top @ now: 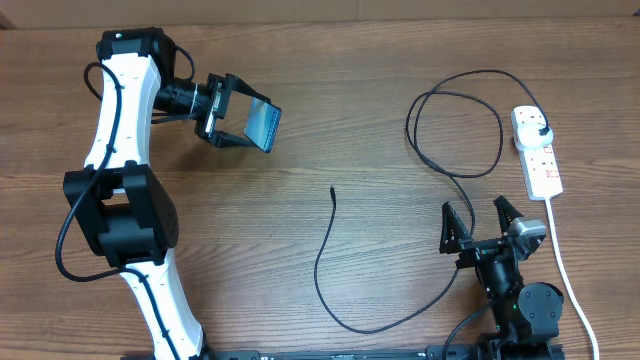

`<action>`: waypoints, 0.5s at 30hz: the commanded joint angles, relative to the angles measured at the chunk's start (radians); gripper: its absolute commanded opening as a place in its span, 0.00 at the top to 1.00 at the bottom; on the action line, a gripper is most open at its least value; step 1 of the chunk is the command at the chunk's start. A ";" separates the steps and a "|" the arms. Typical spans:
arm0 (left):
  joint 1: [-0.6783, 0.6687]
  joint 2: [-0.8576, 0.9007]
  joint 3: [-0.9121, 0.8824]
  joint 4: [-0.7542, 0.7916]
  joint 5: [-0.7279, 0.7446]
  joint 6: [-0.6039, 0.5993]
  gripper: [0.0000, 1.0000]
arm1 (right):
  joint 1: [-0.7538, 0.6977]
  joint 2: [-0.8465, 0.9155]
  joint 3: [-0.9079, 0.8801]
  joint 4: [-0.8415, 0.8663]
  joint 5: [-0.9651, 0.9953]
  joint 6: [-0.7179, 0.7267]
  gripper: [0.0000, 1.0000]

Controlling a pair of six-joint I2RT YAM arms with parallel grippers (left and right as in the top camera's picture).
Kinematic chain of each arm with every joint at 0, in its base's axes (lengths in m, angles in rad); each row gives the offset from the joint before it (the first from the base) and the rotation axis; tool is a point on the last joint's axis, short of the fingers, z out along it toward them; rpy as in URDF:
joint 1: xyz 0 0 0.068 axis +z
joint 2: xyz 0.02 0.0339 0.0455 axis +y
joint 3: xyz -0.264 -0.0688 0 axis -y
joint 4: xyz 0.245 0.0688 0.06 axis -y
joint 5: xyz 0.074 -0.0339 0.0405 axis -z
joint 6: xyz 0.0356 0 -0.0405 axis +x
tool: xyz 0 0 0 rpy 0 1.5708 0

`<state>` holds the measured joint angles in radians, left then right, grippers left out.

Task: Plug charger to phone and switch on socket
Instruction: 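Lift the phone with the left gripper and tilt it upright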

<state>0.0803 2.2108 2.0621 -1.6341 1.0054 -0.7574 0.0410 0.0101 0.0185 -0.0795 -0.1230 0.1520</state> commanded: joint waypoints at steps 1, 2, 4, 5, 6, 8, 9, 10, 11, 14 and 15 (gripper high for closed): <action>0.003 -0.008 0.029 -0.002 -0.046 -0.007 0.96 | 0.006 -0.007 -0.010 0.003 0.010 -0.008 0.00; 0.003 -0.008 0.029 -0.002 -0.056 -0.007 0.96 | 0.006 -0.007 -0.010 0.003 0.010 -0.007 0.00; 0.003 -0.008 0.029 -0.003 -0.092 -0.007 0.96 | 0.006 -0.007 -0.010 0.003 0.010 -0.007 0.00; 0.003 -0.008 0.029 -0.002 -0.119 -0.009 0.96 | 0.006 -0.007 -0.010 0.003 0.010 -0.008 0.00; 0.003 -0.008 0.029 -0.002 -0.147 -0.010 0.96 | 0.006 -0.007 -0.010 0.003 0.010 -0.007 0.00; 0.003 -0.008 0.029 -0.002 -0.190 -0.010 0.96 | 0.006 -0.007 -0.010 0.003 0.010 -0.007 0.00; 0.003 -0.008 0.029 0.001 -0.211 -0.010 0.96 | 0.006 -0.007 -0.010 0.003 0.010 -0.008 0.00; 0.003 -0.008 0.029 0.004 -0.226 -0.010 0.96 | 0.006 -0.007 -0.010 0.003 0.010 -0.007 0.00; 0.003 -0.008 0.029 0.010 -0.246 -0.009 0.96 | 0.006 -0.007 -0.010 0.003 0.010 -0.007 0.00; 0.003 -0.008 0.029 0.023 -0.323 -0.010 0.96 | 0.006 -0.007 -0.010 0.003 0.010 -0.007 0.00; 0.003 -0.008 0.029 0.025 -0.344 -0.010 0.96 | 0.006 -0.007 -0.010 0.003 0.010 -0.007 0.00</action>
<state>0.0803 2.2108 2.0621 -1.6127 0.7525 -0.7578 0.0410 0.0101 0.0185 -0.0799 -0.1230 0.1528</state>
